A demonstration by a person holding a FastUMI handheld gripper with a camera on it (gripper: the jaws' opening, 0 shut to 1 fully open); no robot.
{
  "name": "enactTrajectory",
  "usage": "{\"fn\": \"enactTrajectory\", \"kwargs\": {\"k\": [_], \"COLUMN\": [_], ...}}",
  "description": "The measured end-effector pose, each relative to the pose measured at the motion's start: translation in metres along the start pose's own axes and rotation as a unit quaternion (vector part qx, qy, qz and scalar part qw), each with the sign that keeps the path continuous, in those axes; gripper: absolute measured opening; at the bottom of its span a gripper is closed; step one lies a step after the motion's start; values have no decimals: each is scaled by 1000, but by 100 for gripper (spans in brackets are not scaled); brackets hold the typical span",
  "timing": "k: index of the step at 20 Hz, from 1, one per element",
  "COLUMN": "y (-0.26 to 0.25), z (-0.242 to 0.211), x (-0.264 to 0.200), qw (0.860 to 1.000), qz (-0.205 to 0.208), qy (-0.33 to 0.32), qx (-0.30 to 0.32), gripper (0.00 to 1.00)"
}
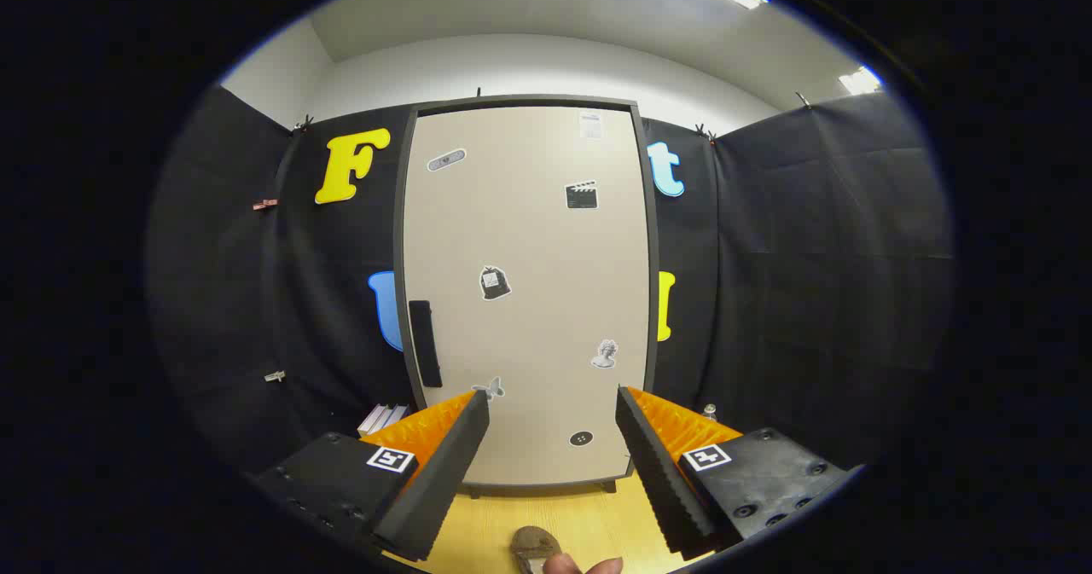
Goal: Open the shoe cabinet door, grab the shoes and put them into the shoe cabinet, then close the shoe cabinet door.
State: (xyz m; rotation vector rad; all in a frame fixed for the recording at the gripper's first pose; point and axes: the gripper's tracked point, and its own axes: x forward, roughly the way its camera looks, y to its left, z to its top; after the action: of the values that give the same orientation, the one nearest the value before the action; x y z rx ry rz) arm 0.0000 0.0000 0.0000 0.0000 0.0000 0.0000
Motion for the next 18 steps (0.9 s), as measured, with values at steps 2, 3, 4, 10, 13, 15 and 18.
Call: {"fn": "enactTrajectory", "kwargs": {"k": [2,3,4,10,13,15,18], "y": [-1,-1,0,1,0,-2,5], "z": [0,1,1,1,-2,-4,-4], "x": [1,1,1,3,6,10,14], "qw": [1000,1000,1000,1000,1000,1000,1000], "qz": [-4,-5,-3,-5,-7,-7,2], "qy": [0,1,2,4,8,9,9], "qx": [-5,-5,-3,-3,1,2,1], "gripper": [98,98,98,98,98,98,98]}}
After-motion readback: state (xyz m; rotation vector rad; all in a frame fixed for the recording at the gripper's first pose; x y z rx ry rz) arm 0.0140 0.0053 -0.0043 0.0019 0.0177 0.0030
